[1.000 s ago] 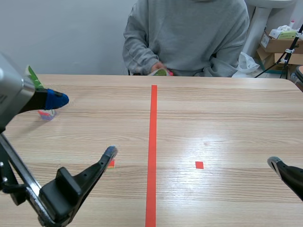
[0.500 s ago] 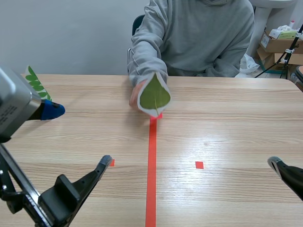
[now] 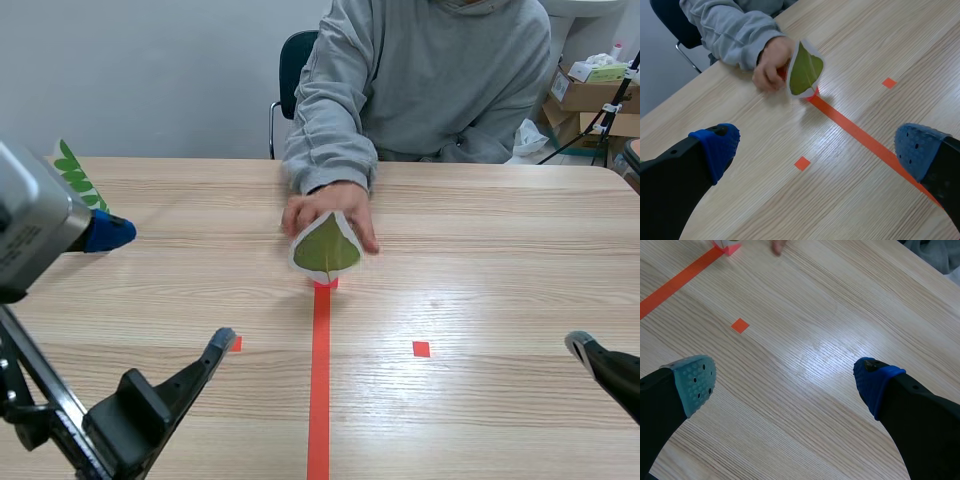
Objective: Do the leaf sorting experiment
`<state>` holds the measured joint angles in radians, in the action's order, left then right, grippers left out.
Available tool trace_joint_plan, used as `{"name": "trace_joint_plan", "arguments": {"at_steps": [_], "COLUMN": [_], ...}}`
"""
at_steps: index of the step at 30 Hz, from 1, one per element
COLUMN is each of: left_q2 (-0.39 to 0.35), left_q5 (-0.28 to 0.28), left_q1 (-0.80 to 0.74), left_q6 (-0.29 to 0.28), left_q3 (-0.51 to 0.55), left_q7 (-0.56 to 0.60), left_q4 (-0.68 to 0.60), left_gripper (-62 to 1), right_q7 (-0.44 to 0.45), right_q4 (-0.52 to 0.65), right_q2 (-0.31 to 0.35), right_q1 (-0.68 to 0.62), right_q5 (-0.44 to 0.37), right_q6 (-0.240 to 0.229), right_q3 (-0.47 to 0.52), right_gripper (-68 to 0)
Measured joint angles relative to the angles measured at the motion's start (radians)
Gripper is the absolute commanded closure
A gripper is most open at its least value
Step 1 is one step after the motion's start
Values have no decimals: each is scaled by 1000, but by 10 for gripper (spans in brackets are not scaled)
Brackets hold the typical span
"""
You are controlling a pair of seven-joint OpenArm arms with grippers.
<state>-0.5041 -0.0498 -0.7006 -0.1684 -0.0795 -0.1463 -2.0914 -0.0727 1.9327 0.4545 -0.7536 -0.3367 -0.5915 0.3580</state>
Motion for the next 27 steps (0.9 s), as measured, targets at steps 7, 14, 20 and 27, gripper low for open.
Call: {"name": "trace_joint_plan", "arguments": {"at_steps": [7, 14, 20, 27], "left_q2": [20, 19, 19, 19], "left_q5": [-2, -2, -2, -2], "left_q1": [12, 17, 17, 17], "left_q6": [-4, -4, -4, -4], "left_q3": [0, 0, 0, 0], "left_q7": [0, 0, 0, 0], "left_q4": [0, 0, 0, 0], "left_gripper": [-623, -623, -623, -623], "right_q7": [0, 0, 0, 0], "right_q4": [0, 0, 0, 0], "right_q2": [0, 0, 0, 0], "right_q1": [0, 0, 0, 0], "right_q5": [0, 0, 0, 0], "right_q6": [0, 0, 0, 0], "right_q3": [0, 0, 0, 0], "right_gripper": [-563, -563, -563, -563]}}
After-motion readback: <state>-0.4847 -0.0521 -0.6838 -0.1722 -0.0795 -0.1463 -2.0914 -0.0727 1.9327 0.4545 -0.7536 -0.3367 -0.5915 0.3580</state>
